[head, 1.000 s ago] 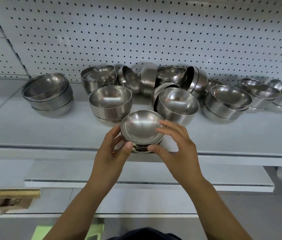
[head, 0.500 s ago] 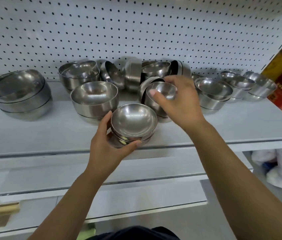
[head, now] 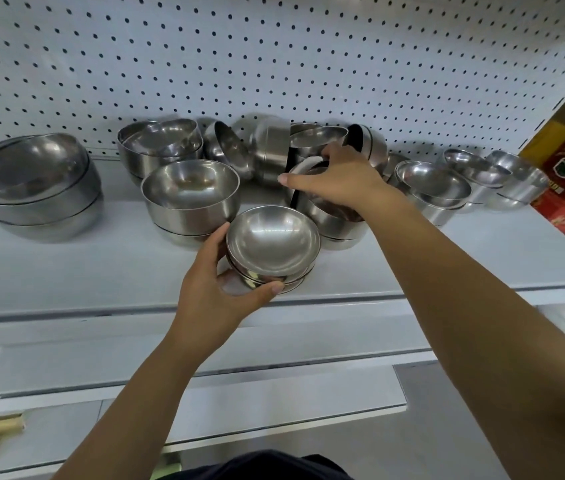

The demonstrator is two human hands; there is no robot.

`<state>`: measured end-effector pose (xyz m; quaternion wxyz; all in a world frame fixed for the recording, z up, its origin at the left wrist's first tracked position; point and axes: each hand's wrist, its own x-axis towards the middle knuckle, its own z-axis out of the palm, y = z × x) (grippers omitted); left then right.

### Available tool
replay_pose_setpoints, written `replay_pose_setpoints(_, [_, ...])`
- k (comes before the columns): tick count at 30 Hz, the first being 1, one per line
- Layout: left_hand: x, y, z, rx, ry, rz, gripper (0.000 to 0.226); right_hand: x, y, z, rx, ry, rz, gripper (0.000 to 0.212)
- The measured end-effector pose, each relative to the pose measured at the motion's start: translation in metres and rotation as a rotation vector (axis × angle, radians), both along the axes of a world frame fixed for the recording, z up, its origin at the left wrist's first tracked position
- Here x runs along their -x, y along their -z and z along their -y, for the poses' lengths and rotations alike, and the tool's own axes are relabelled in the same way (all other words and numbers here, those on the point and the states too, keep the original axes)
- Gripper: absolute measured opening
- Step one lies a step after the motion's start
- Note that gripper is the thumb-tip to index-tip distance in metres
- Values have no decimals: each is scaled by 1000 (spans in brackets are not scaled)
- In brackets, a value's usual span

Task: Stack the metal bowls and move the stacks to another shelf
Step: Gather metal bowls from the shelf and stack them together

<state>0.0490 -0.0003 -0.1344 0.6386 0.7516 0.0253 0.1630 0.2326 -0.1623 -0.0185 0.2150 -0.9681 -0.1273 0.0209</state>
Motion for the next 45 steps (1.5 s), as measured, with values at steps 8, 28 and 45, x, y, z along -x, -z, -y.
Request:
replay_pose_setpoints(8, [4, -5, -1, 33, 28, 5, 95, 0, -5, -3, -100, 49, -40, 61])
replay_pose_setpoints(28, [1, -4, -9, 70, 81, -53, 101, 52, -31, 10, -677, -91, 227, 86])
replay_pose_setpoints(45, [2, -8, -14, 150, 83, -61, 89, 74, -48, -24, 164, -701, -98, 95])
